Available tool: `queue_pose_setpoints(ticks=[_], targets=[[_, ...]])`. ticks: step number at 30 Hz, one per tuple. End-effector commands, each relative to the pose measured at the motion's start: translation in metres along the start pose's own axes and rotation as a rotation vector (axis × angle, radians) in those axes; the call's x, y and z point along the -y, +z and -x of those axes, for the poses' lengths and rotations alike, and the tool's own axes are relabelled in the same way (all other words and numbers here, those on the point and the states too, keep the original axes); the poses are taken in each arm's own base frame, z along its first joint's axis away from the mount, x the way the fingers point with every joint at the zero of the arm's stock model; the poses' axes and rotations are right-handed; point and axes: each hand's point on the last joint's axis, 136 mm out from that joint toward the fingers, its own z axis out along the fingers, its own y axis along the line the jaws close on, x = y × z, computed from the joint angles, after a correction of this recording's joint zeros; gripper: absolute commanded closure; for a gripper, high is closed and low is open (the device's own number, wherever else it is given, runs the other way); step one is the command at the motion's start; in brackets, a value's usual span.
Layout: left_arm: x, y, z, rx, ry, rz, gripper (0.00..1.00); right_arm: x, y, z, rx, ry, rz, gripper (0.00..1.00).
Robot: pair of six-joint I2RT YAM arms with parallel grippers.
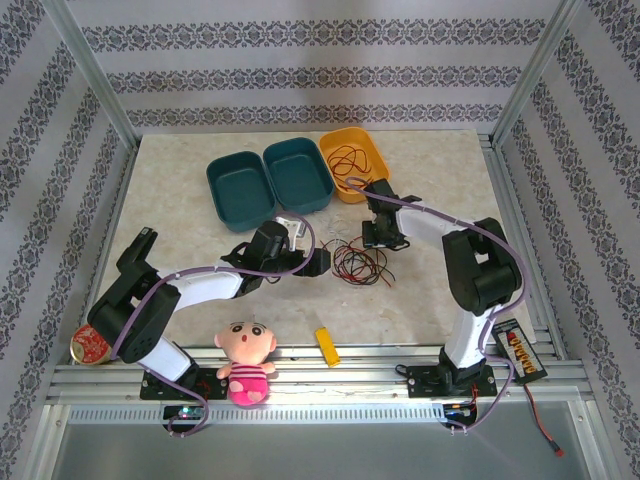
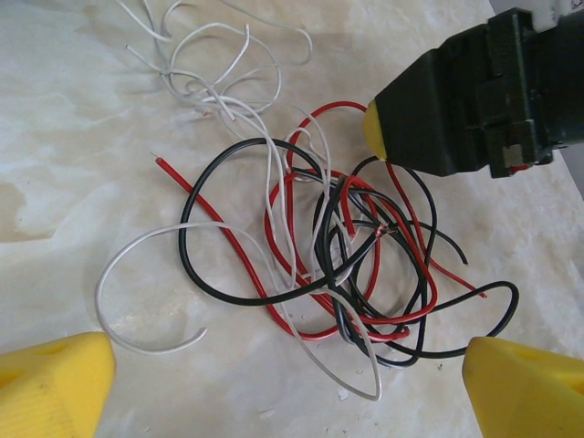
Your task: Untangle the cables
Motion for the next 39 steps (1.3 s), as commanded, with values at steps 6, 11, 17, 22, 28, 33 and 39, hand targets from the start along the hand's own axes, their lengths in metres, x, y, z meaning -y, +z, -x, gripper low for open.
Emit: queue_pose_setpoints(ticks=[6, 11, 17, 22, 28, 33, 39], targets=[[0.009, 0.003, 0.002, 0.016, 0.000, -0.031, 0.02, 0.004, 0.008, 0.004, -0.022, -0.011, -0.032, 0.69], [0.009, 0.004, 0.003, 0.014, -0.002, -0.031, 0.02, 0.006, 0.012, 0.000, -0.036, -0.008, -0.035, 0.73], [0.009, 0.006, 0.002, 0.008, -0.003, -0.032, 0.01, 0.006, 0.011, 0.000, -0.031, -0.016, -0.037, 0.86], [0.009, 0.008, 0.001, 0.003, -0.006, -0.034, 0.01, 0.006, 0.001, 0.004, 0.000, -0.029, -0.055, 0.96], [0.008, 0.010, 0.000, -0.004, -0.006, -0.036, 0.01, 0.003, -0.026, 0.012, 0.074, -0.048, -0.089, 1.00], [0.008, 0.010, 0.000, -0.004, -0.007, -0.037, 0.01, 0.000, -0.054, 0.019, 0.167, -0.032, -0.085, 1.00], [0.008, 0.009, -0.001, 0.000, -0.007, -0.041, 0.01, -0.005, -0.091, 0.024, 0.293, -0.006, -0.073, 1.00]])
